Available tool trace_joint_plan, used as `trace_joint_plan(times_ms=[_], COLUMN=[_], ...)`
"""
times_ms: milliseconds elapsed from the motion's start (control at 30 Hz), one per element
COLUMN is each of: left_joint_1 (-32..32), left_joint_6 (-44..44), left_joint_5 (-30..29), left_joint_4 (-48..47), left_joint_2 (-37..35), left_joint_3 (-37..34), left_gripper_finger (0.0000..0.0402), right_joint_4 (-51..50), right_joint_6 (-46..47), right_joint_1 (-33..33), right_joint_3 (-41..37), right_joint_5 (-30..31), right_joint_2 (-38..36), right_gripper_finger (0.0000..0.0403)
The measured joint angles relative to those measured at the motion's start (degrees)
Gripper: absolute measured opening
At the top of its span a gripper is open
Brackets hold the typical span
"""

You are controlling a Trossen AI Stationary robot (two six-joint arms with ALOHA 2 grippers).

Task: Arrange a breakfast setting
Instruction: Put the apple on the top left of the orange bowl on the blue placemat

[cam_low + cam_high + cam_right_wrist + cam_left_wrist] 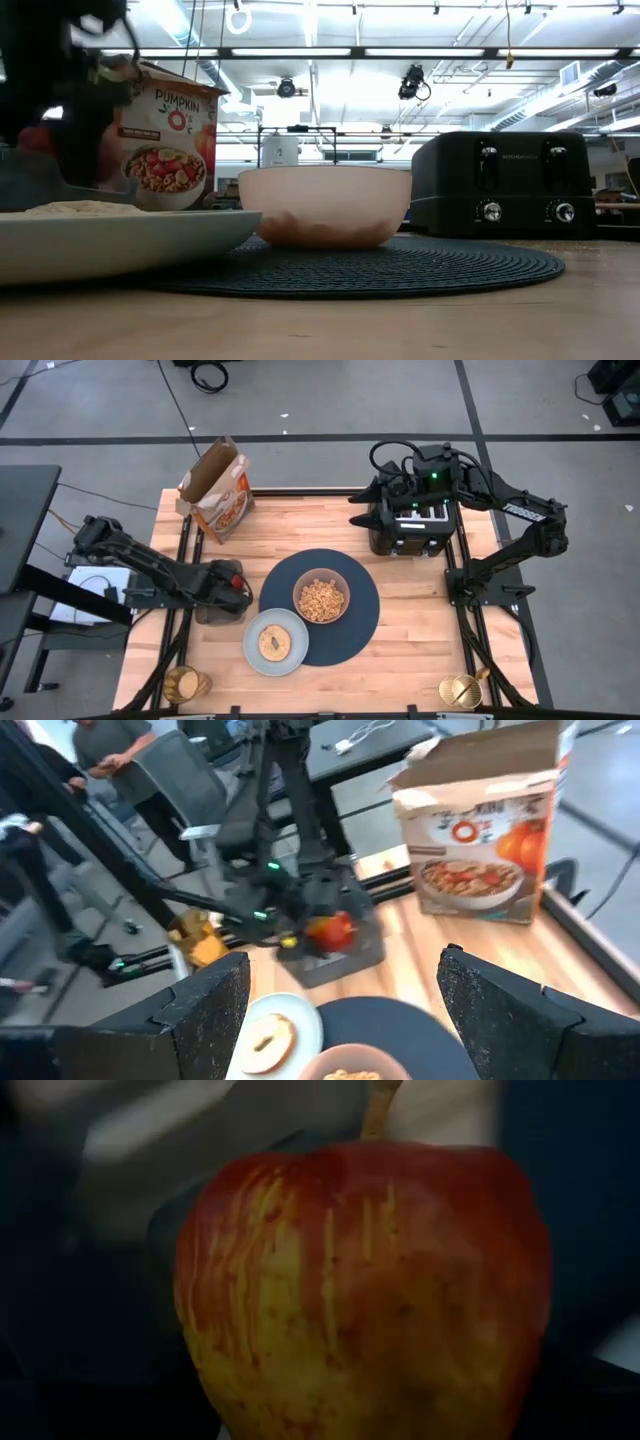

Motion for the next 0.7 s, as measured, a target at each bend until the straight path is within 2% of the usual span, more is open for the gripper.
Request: trace_joint_plan(times_ms=[233,400,600,700], left_joint_1=[-4.09,-3.90,-3.83,-3.72], left_joint_6=[21.40,34.84,47.83,49.70], left_joint_5=[-8.47,-17.24,-29.79,-37.21], left_joint_4=[-3.73,-0.41,11.74,17.09], left_joint_2=[-3.78,-4.46,-4.33,-3.66], left_joint_3=[13.66,23.55,26.12,26.12], left_gripper_finger=[0.0336,0.0336,0.0336,0.0336], right_joint_4=[2.13,6.57,14.28,17.63], right_joint_6=[-3.11,-2.57,1.15,1.41], right_joint_1=[1.05,5.26,8.83,9.90], right_joint_3=[0.07,0.07,0.04,0.04], right_joint_5=[4.44,4.32,6.16,8.01], right_joint_2=[1.43,6.29,12.74,14.80], right_gripper_finger=[0.0325,0.0313,0.0268,0.0248])
